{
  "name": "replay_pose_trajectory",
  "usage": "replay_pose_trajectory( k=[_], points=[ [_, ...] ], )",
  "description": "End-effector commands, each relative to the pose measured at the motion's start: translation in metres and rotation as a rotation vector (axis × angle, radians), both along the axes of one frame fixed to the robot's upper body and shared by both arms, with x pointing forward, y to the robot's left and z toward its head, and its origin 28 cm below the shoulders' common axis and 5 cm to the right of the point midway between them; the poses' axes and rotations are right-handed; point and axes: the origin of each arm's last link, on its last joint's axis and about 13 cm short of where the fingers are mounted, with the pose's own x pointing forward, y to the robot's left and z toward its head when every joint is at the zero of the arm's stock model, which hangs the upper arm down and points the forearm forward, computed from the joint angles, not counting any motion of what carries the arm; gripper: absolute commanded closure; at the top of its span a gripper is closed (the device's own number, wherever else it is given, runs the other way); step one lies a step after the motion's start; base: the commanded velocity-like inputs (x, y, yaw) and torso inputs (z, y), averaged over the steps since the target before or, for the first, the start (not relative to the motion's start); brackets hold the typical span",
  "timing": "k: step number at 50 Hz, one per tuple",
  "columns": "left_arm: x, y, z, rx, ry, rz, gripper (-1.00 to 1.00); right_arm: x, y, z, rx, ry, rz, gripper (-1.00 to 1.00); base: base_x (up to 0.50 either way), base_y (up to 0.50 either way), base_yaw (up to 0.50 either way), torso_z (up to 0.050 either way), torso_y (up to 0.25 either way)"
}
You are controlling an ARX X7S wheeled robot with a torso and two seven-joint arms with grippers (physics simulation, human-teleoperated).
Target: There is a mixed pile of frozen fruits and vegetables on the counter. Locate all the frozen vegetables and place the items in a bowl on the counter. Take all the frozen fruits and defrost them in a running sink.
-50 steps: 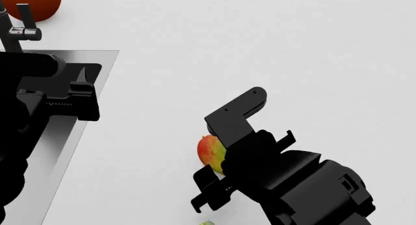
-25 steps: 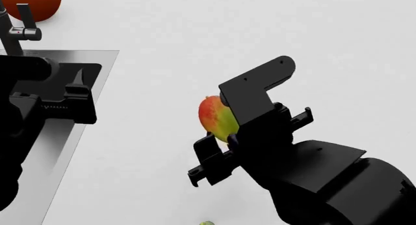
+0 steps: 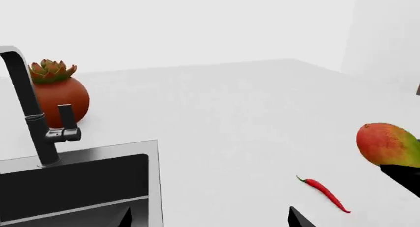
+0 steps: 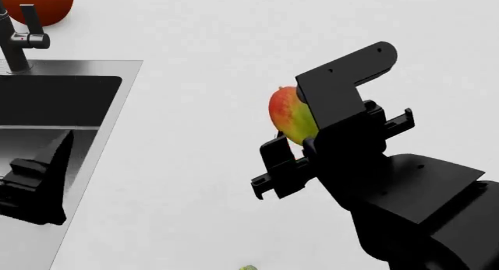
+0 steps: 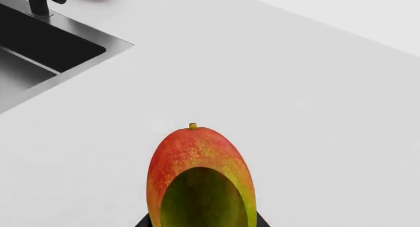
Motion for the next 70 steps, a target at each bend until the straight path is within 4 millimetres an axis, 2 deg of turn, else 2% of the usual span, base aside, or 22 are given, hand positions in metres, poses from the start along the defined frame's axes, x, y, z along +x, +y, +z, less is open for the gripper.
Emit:
replay_pose_trajectory(
  k=[1,16,28,39,63,70],
  points=[
    [-0.053,0.010,0.017,0.089,0.048,-0.174,-1.00,0.006,-0.004,0.000,-0.023,-0.005,-0.014,1.00,0.00,0.00,0.00,0.000,0.000],
    [-0.080,0.017,0.031,0.057,0.130,-0.331,-1.00,0.011,-0.007,-0.004,-0.026,0.000,-0.027,1.00,0.00,0.00,0.00,0.000,0.000],
    [-0.086,0.021,0.031,0.098,0.174,-0.372,-1.00,0.013,-0.007,-0.006,-0.028,0.002,-0.029,1.00,0.00,0.00,0.00,0.000,0.000],
    [-0.090,0.021,0.019,0.151,0.230,-0.398,-1.00,0.014,-0.008,-0.005,-0.024,0.001,-0.029,1.00,0.00,0.00,0.00,0.000,0.000],
    [-0.082,0.021,-0.026,0.223,0.341,-0.371,-1.00,0.016,-0.004,-0.008,-0.030,0.006,-0.017,1.00,0.00,0.00,0.00,0.000,0.000],
    [-0.083,0.020,-0.031,0.238,0.356,-0.374,-1.00,0.016,-0.004,-0.008,-0.032,0.004,-0.017,1.00,0.00,0.00,0.00,0.000,0.000]
  ],
)
